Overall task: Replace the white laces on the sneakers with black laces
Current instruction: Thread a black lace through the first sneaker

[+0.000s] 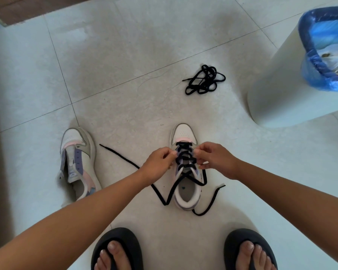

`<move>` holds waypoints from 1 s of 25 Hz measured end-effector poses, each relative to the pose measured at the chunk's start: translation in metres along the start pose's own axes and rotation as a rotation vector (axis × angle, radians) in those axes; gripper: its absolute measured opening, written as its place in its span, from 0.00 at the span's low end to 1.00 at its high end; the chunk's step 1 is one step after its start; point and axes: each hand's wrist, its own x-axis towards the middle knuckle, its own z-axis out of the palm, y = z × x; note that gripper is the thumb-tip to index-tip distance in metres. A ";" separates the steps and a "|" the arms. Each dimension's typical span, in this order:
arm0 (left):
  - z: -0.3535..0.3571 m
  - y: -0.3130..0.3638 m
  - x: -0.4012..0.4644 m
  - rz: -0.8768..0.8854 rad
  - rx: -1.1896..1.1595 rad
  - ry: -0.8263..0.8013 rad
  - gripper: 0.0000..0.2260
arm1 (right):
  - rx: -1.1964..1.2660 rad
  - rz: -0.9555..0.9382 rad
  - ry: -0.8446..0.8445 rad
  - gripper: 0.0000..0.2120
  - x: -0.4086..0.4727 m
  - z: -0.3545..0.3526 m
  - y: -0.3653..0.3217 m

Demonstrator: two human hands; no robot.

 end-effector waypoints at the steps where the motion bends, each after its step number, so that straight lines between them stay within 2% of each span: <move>1: -0.003 0.002 0.001 -0.013 0.006 0.011 0.10 | -0.100 -0.044 0.041 0.05 0.001 0.000 -0.004; 5: 0.002 0.008 0.001 0.018 0.116 0.059 0.09 | -0.692 -0.307 0.092 0.04 0.003 0.012 -0.016; 7: 0.005 0.010 0.001 0.034 0.156 0.062 0.09 | -0.949 -0.366 0.084 0.06 0.005 0.017 -0.021; 11: 0.005 0.014 0.001 0.074 0.199 0.071 0.07 | -1.173 -0.439 0.072 0.07 0.008 0.021 -0.019; 14: 0.005 0.019 -0.001 0.179 0.328 0.057 0.05 | -1.136 -0.511 0.081 0.09 0.006 0.018 -0.012; 17: 0.005 0.020 -0.005 0.267 0.491 0.027 0.09 | -0.997 -0.673 0.095 0.08 0.001 0.015 -0.003; 18: 0.004 0.018 -0.008 0.275 0.501 0.028 0.09 | -0.905 -0.662 0.118 0.08 -0.002 0.015 -0.001; 21: 0.005 0.014 -0.022 0.232 0.436 0.080 0.05 | -0.584 -0.342 0.164 0.02 -0.018 0.011 0.004; 22: 0.006 0.013 -0.026 0.187 0.410 0.102 0.05 | -0.536 -0.267 0.156 0.04 -0.022 0.010 0.007; 25: 0.011 0.015 -0.036 0.104 0.364 0.158 0.07 | -0.526 -0.248 0.170 0.06 -0.033 0.014 0.009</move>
